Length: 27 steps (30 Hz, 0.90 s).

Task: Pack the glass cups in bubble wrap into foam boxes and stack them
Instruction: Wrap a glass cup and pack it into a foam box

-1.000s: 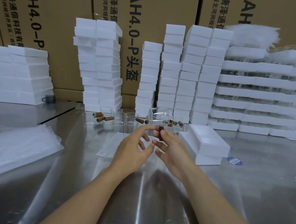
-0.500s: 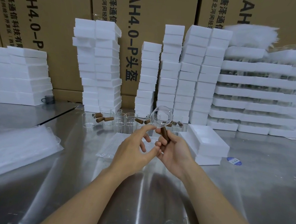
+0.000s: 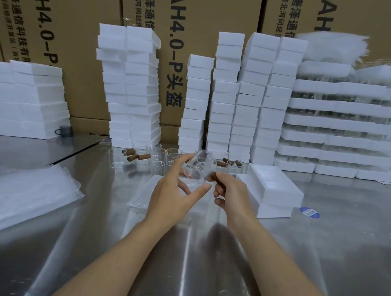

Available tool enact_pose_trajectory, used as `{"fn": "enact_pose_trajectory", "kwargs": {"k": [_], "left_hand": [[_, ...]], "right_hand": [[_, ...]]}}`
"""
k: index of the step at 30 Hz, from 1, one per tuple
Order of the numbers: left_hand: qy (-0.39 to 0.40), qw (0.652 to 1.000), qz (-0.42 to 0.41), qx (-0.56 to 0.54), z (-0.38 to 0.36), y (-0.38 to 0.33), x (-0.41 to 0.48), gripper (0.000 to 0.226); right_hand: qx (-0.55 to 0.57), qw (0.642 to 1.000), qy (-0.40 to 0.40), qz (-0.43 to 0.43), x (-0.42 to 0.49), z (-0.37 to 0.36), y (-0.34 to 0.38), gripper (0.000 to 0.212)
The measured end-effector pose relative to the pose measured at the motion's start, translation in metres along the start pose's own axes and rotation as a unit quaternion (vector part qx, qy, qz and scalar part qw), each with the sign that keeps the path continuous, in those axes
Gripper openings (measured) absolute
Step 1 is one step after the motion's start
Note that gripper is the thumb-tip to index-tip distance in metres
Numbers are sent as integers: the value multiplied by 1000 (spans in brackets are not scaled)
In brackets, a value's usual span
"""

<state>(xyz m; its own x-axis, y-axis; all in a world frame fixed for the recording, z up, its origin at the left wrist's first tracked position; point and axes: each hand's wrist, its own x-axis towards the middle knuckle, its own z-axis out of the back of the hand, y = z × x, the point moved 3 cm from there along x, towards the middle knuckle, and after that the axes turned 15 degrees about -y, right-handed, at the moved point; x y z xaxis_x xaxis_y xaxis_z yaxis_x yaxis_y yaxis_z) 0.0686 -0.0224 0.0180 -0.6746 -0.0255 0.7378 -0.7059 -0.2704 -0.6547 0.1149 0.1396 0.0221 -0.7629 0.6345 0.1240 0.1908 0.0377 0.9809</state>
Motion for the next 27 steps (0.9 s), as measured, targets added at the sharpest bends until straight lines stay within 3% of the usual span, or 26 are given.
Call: {"fn": "enact_pose_trajectory", "kwargs": {"k": [10,19,23,27], "left_hand": [[-41,997,51,28,4,4,2,65],[-62,970,192,-137,4,11,10,55],[-39,934,281,-218,0,13,9,40],[-3,892,360,-273,-4,14,7,58]], "right_hand": [[13,999,-3,46,-1,0,1,23],[20,996,66,60,-11,-6,8,14],[-6,992,74,104,-15,-9,9,32],[-57,982,63,168,-16,-11,4,56]]}}
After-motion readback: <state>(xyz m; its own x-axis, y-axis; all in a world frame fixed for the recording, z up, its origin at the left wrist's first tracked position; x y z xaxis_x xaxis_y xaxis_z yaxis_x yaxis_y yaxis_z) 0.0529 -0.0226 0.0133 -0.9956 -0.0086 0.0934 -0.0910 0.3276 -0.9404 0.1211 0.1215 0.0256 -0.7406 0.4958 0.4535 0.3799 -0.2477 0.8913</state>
